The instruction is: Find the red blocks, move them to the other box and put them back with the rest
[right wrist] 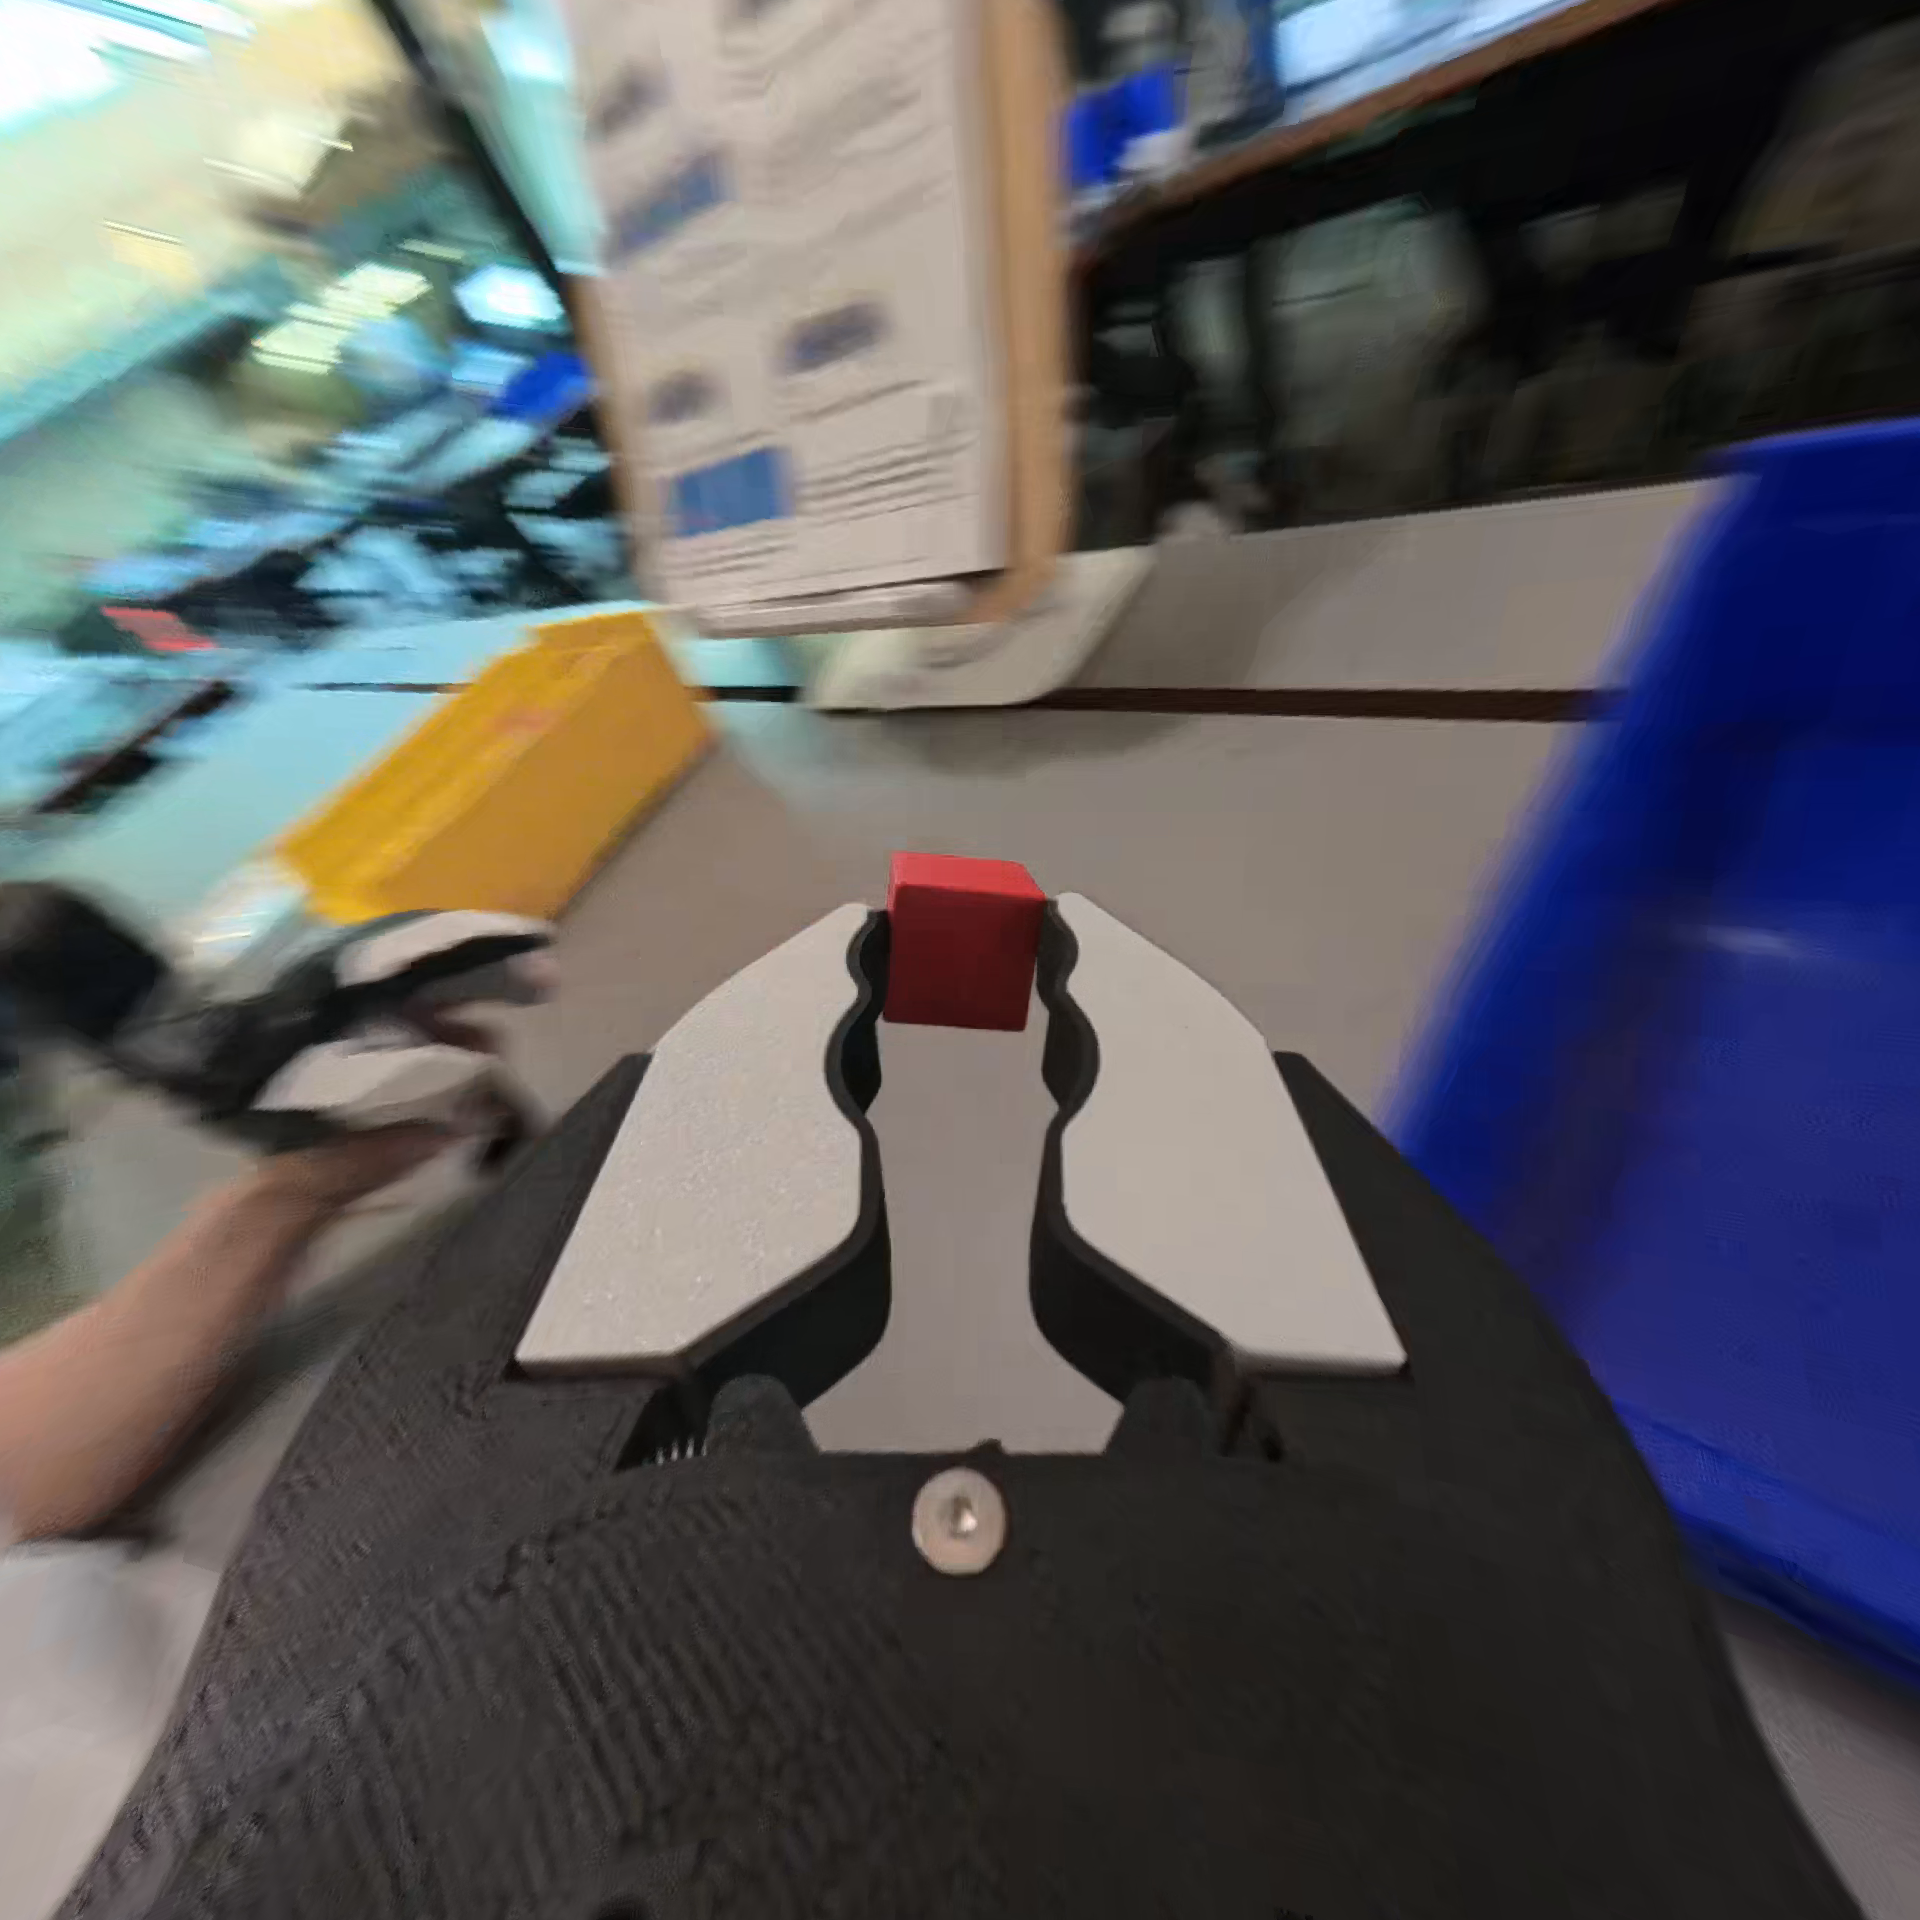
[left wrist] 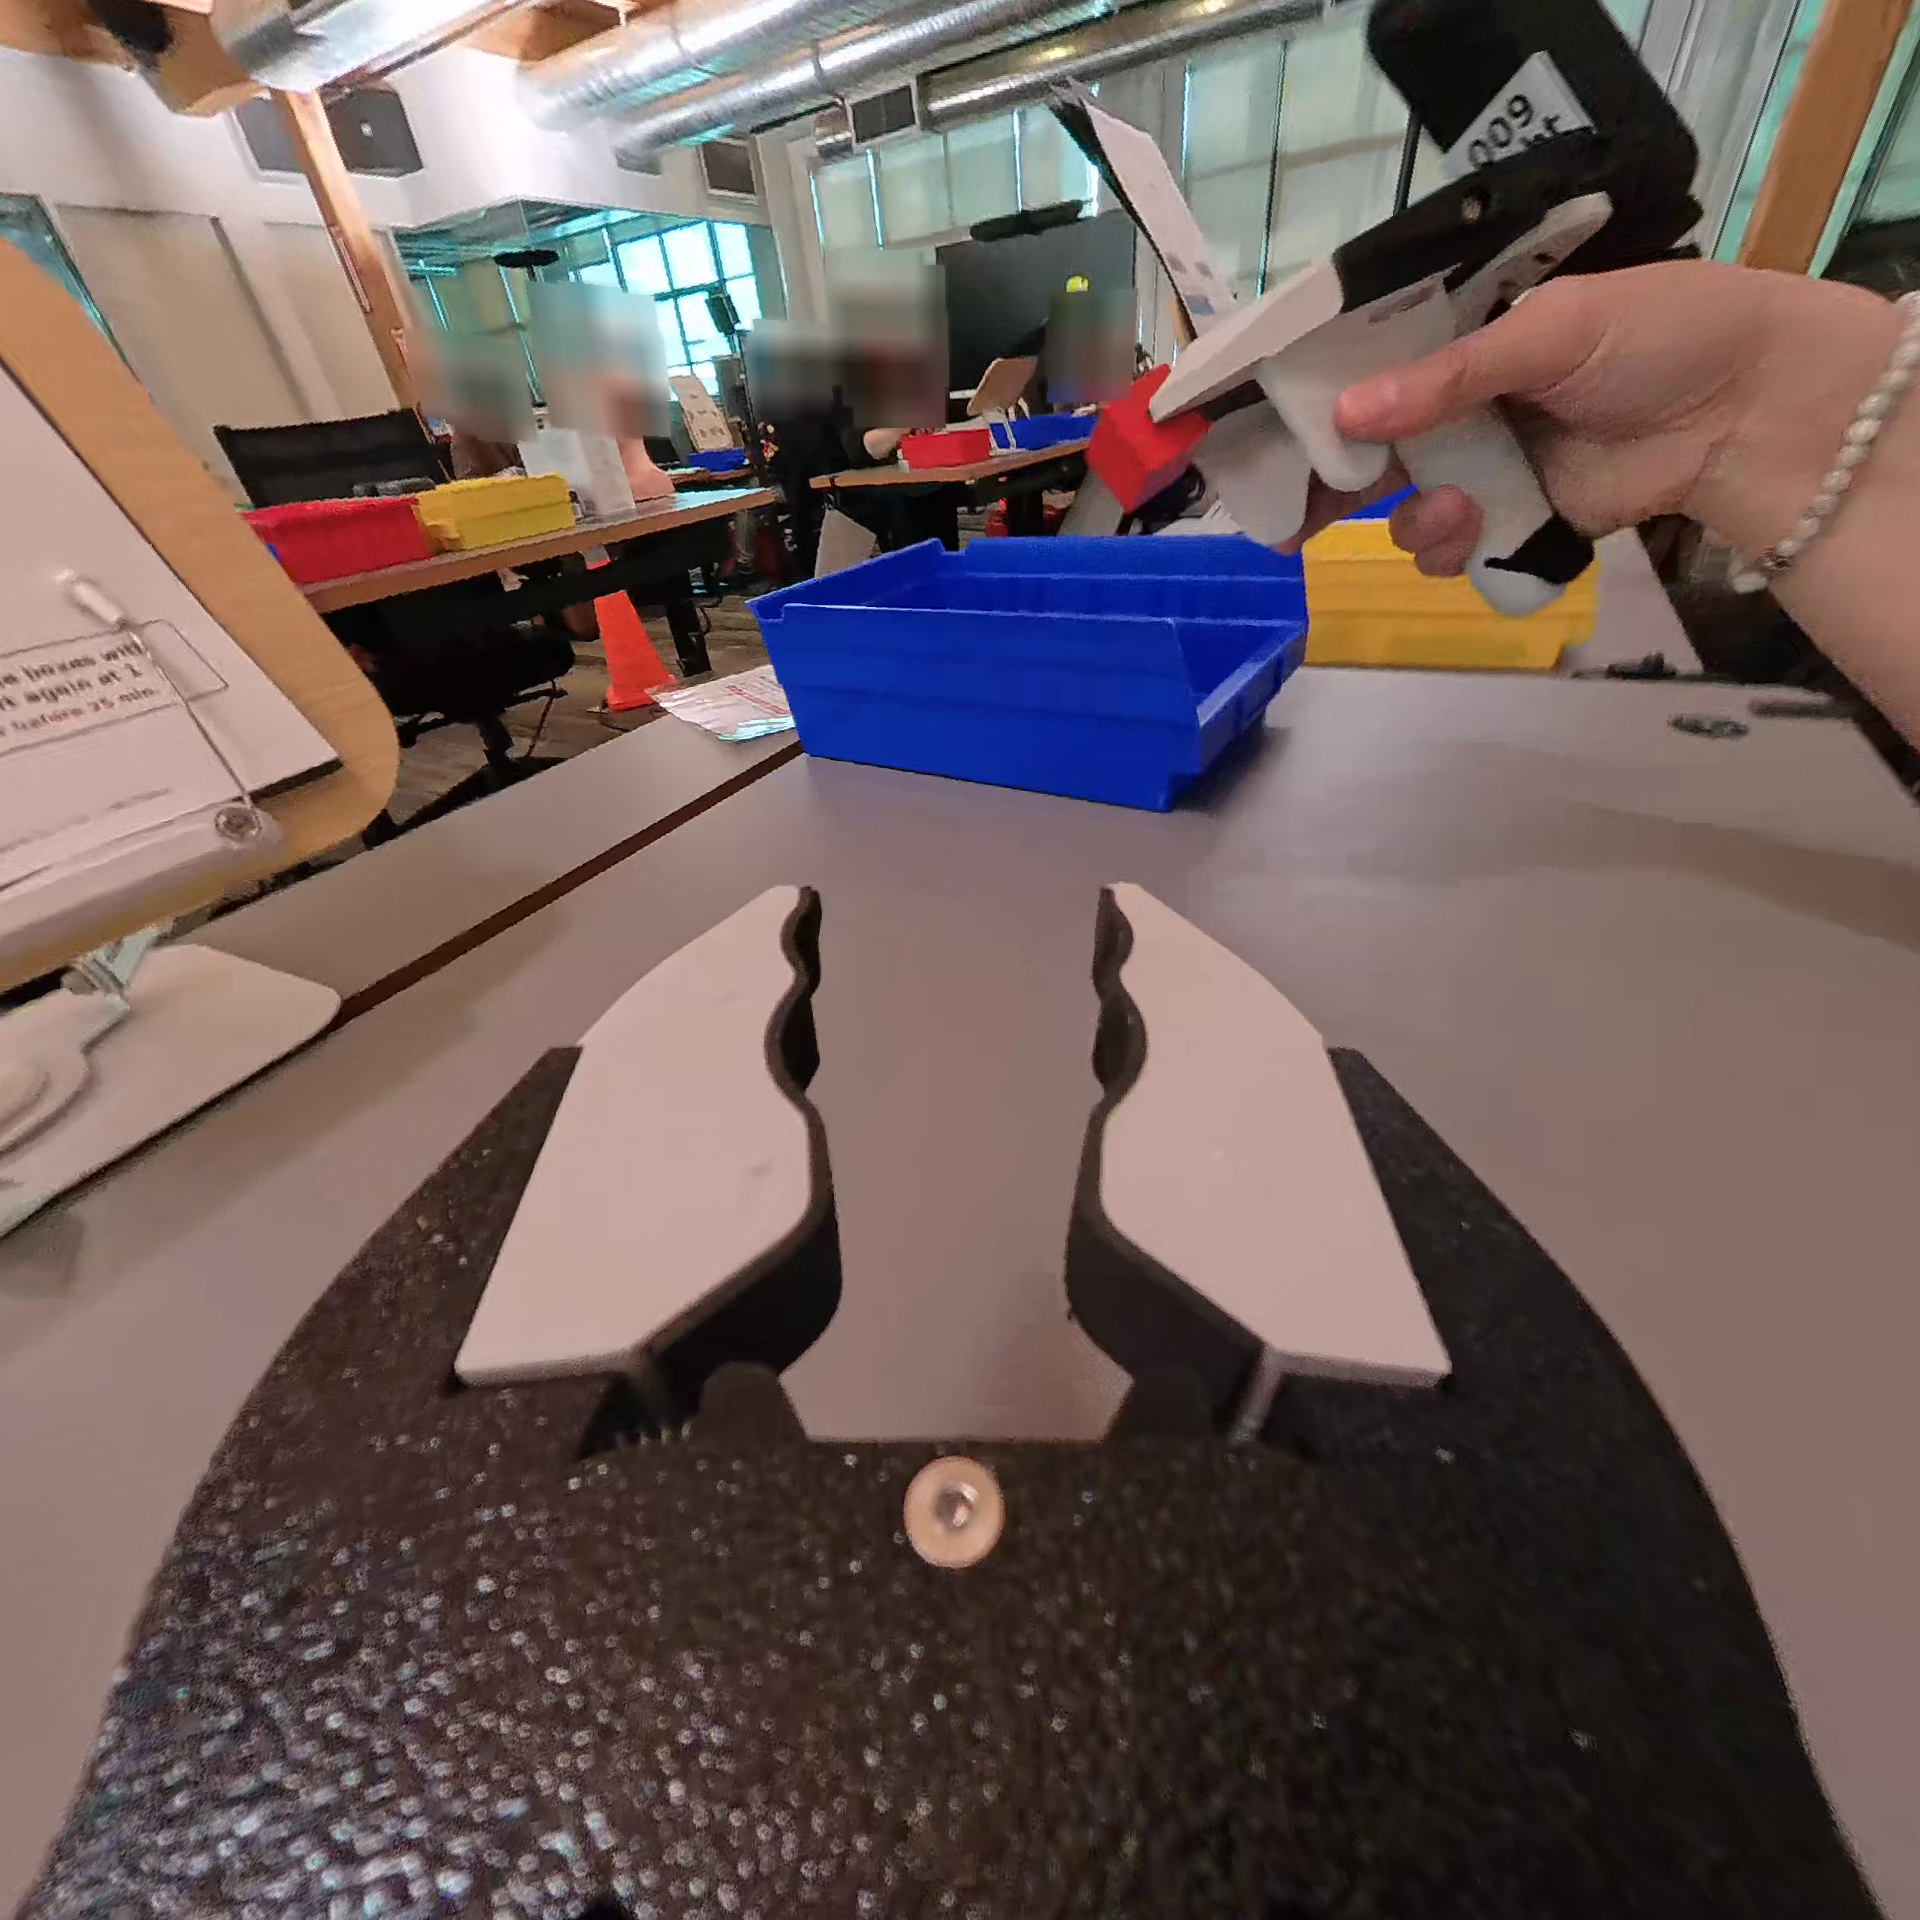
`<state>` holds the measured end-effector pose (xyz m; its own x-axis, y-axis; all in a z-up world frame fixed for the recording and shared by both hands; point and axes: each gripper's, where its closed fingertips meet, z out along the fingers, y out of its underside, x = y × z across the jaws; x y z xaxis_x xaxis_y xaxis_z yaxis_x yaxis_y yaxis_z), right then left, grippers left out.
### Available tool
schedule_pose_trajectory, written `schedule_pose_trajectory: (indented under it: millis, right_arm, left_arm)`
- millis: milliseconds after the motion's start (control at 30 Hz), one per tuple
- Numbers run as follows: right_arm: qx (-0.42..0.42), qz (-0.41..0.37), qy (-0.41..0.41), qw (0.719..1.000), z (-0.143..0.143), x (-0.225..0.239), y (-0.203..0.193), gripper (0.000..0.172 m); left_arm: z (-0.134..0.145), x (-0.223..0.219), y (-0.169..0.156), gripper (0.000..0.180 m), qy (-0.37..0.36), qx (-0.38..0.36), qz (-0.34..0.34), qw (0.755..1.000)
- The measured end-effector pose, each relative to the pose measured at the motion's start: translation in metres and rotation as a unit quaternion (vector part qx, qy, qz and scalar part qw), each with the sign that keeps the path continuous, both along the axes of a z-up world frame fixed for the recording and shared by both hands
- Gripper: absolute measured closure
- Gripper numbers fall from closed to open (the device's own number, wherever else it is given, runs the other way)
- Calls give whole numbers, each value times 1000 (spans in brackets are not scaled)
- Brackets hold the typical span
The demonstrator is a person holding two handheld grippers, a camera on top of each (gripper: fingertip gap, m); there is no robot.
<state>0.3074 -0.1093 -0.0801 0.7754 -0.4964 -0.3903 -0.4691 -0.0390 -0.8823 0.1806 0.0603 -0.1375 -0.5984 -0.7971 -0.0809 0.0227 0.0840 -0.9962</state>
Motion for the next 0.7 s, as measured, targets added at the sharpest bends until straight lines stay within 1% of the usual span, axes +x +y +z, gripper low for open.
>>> schedule_pose_trajectory:
  millis: [67,100,133,200,267,333,467,567,700]
  right_arm:
    - [-101,-117,-32,987,-6,48,-57,143]
    - [-147,-155,-27,977,-14,68,-81,143]
    - [-184,-174,-7,967,-26,84,-100,143]
    - [-228,-188,35,955,-50,111,-120,143]
    - [-272,-174,77,943,-77,123,-125,143]
    - [-288,-159,101,939,-95,130,-119,143]
    - [-306,-144,124,933,-115,133,-107,142]
    - [-291,-131,136,938,-116,131,-99,143]
    - [-266,-144,106,947,-97,129,-97,128]
  left_arm:
    - [0,0,1,130,19,-25,-6,999]
    - [-1,2,2,130,29,-36,-5,999]
    - [-3,2,1,130,37,-42,-10,998]
    - [-6,3,0,130,47,-46,-12,998]
    - [-10,3,-2,130,52,-39,-13,998]
    - [-13,5,-1,130,53,-25,-2,998]
    - [-25,11,8,137,51,26,30,998]
    - [-30,13,9,137,51,51,39,997]
    - [-33,13,8,137,57,62,39,996]
